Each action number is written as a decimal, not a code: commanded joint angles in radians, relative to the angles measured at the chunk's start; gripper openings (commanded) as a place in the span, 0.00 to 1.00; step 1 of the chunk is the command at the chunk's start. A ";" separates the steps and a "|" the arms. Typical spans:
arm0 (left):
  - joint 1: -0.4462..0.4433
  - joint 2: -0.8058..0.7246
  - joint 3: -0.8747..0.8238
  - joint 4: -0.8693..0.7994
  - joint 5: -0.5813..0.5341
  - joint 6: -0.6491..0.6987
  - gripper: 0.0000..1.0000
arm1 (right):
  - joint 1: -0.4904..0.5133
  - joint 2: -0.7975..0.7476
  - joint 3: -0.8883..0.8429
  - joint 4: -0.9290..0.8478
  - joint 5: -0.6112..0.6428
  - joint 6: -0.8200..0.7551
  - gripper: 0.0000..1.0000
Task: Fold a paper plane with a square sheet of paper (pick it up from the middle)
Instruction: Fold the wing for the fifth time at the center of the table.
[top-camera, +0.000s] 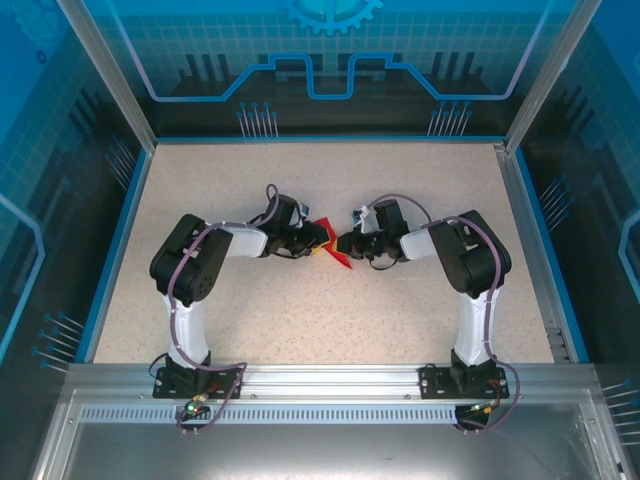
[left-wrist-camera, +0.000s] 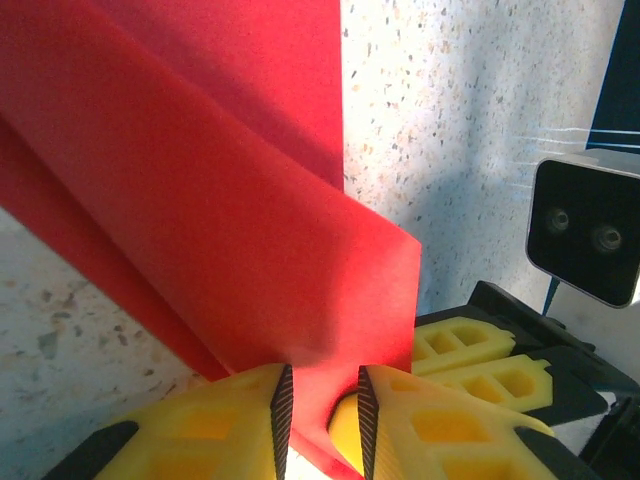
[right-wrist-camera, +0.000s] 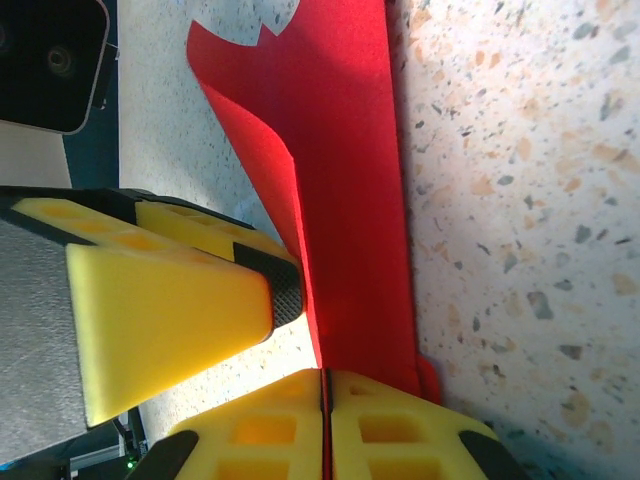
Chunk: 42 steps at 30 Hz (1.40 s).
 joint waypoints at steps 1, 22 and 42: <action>-0.007 0.018 0.028 0.004 0.010 0.033 0.27 | -0.016 0.054 0.006 -0.066 0.049 0.001 0.08; -0.007 -0.002 0.025 0.019 -0.015 0.040 0.26 | -0.016 0.068 0.031 -0.105 0.054 -0.020 0.09; -0.007 0.043 0.065 -0.099 -0.044 0.043 0.21 | -0.016 0.069 0.047 -0.165 0.047 -0.031 0.11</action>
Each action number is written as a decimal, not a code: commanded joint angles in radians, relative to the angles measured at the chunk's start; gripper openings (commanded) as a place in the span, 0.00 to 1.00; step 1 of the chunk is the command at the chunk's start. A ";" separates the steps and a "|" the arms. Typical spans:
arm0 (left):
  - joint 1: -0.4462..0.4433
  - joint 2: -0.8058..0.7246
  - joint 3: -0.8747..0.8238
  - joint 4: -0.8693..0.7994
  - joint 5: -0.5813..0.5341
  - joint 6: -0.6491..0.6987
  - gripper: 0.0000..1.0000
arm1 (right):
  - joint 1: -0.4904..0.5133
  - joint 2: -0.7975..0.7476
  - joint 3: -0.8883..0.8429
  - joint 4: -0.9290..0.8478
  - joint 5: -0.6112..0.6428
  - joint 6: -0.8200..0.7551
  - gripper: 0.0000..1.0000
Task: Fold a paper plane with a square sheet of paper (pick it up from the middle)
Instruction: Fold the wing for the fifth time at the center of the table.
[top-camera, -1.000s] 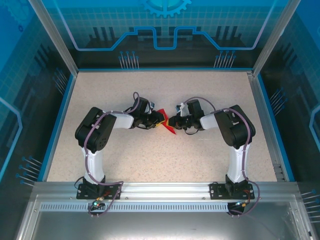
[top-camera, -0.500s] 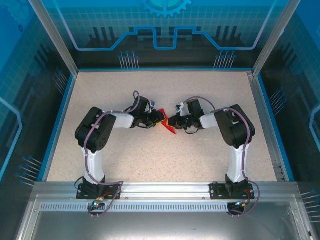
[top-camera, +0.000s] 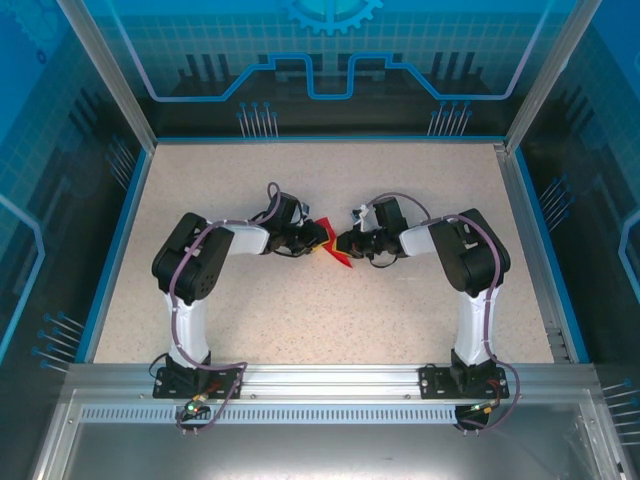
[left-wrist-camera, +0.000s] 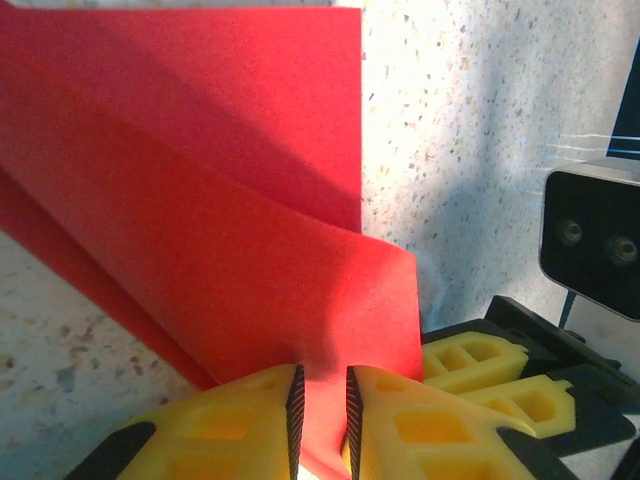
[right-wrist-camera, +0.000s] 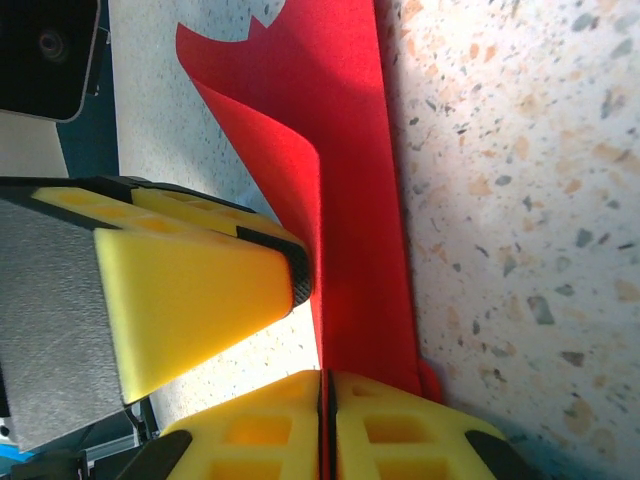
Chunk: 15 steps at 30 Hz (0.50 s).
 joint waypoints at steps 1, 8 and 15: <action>-0.006 0.025 0.024 -0.045 -0.022 0.025 0.21 | -0.009 0.056 0.001 -0.078 0.072 -0.026 0.12; -0.006 0.028 0.022 -0.072 -0.029 0.028 0.20 | -0.009 0.045 0.016 -0.097 0.061 -0.026 0.13; -0.006 0.035 0.025 -0.093 -0.040 0.015 0.19 | -0.017 -0.010 0.044 -0.165 0.028 -0.054 0.19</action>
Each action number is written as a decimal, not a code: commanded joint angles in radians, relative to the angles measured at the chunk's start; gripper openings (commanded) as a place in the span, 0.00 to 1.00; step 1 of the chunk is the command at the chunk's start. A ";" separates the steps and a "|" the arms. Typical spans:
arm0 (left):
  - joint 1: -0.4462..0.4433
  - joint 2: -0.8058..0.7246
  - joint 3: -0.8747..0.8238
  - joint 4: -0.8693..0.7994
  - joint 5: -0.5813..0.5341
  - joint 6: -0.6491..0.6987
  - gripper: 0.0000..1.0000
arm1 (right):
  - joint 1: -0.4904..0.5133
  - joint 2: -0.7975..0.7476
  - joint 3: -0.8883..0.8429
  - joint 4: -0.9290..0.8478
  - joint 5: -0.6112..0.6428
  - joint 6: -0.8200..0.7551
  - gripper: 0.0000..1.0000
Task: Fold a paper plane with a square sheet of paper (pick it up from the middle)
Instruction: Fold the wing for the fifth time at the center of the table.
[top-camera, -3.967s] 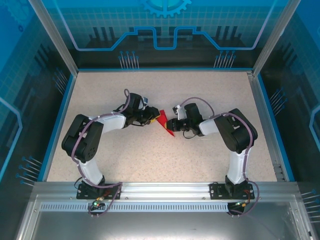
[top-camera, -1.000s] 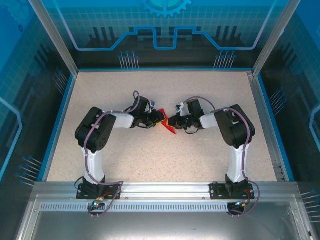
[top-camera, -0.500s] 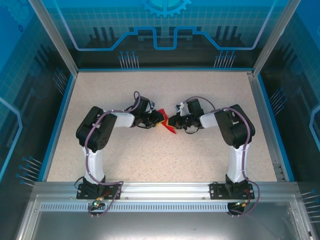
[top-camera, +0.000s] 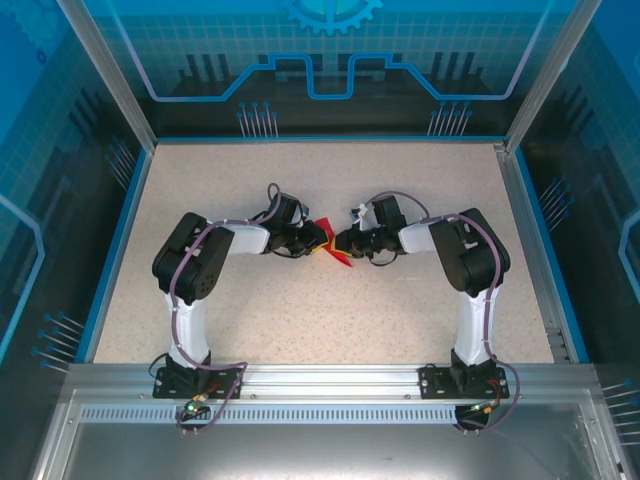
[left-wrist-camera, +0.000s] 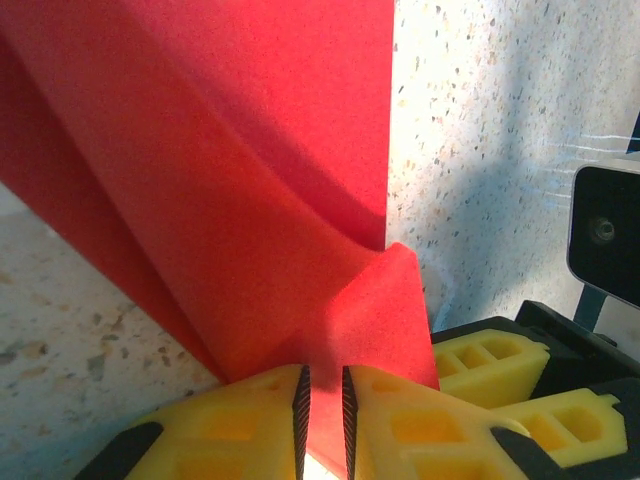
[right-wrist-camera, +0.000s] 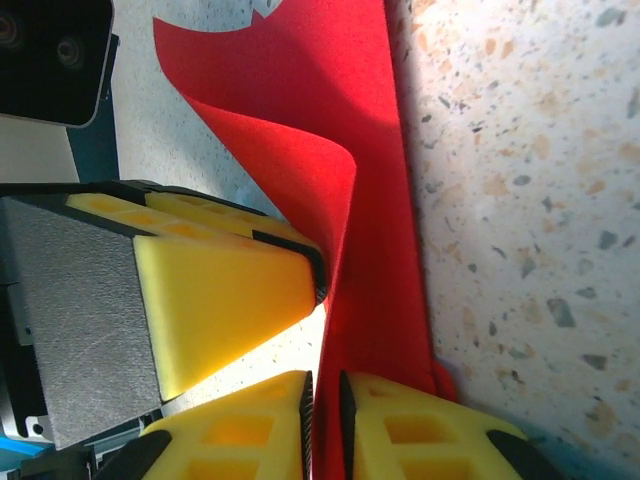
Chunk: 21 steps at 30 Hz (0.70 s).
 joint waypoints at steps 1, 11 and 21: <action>-0.006 0.036 0.019 -0.059 -0.027 0.008 0.19 | -0.021 -0.017 0.011 -0.098 0.034 -0.044 0.20; -0.006 0.050 0.039 -0.069 -0.015 0.007 0.19 | -0.042 -0.111 0.012 -0.209 0.027 -0.127 0.28; -0.006 0.051 0.044 -0.075 -0.006 0.012 0.19 | -0.025 -0.137 0.046 -0.355 0.036 -0.231 0.26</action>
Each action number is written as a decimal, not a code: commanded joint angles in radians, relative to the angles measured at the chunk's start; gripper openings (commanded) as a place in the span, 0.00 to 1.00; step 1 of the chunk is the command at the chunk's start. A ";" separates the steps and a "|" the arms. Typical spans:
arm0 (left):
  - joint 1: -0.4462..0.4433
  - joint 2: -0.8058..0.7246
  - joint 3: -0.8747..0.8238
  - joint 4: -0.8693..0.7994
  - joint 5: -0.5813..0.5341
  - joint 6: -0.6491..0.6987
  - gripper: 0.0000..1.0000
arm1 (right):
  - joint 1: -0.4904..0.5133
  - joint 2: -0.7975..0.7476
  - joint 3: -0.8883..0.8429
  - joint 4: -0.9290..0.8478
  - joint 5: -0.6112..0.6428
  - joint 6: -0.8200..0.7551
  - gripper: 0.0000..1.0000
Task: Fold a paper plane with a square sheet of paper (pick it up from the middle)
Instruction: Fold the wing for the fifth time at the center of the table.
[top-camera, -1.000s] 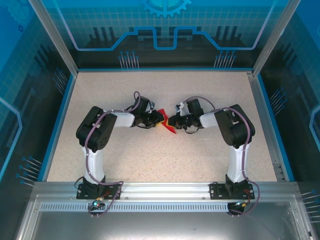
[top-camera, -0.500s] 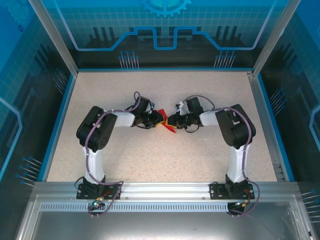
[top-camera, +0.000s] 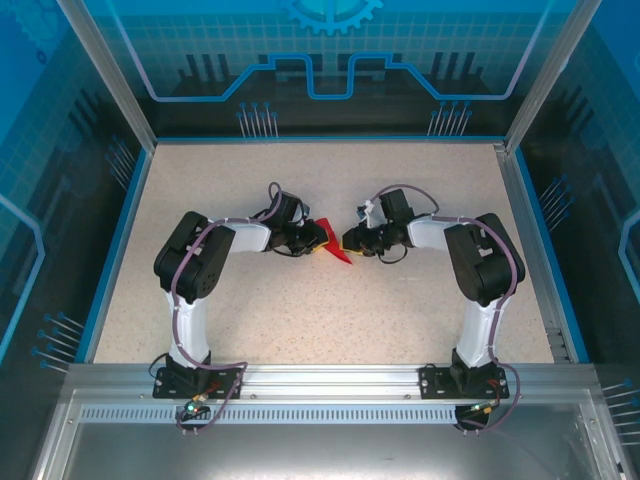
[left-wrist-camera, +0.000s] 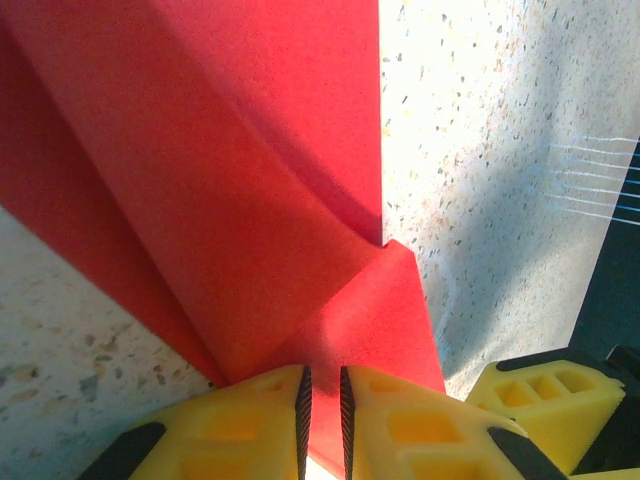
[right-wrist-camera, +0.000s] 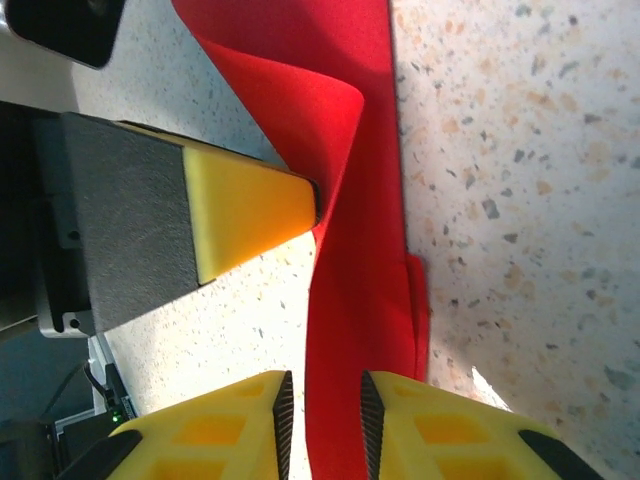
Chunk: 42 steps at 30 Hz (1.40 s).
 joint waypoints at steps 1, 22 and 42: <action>-0.006 0.036 0.014 -0.044 -0.004 0.012 0.19 | 0.009 -0.026 0.026 -0.093 -0.010 -0.057 0.25; -0.005 0.038 0.035 -0.083 -0.019 0.018 0.19 | 0.013 0.066 0.029 -0.175 -0.012 -0.098 0.10; -0.006 0.046 0.043 -0.108 -0.027 0.020 0.19 | 0.015 0.012 0.004 -0.256 -0.019 -0.126 0.15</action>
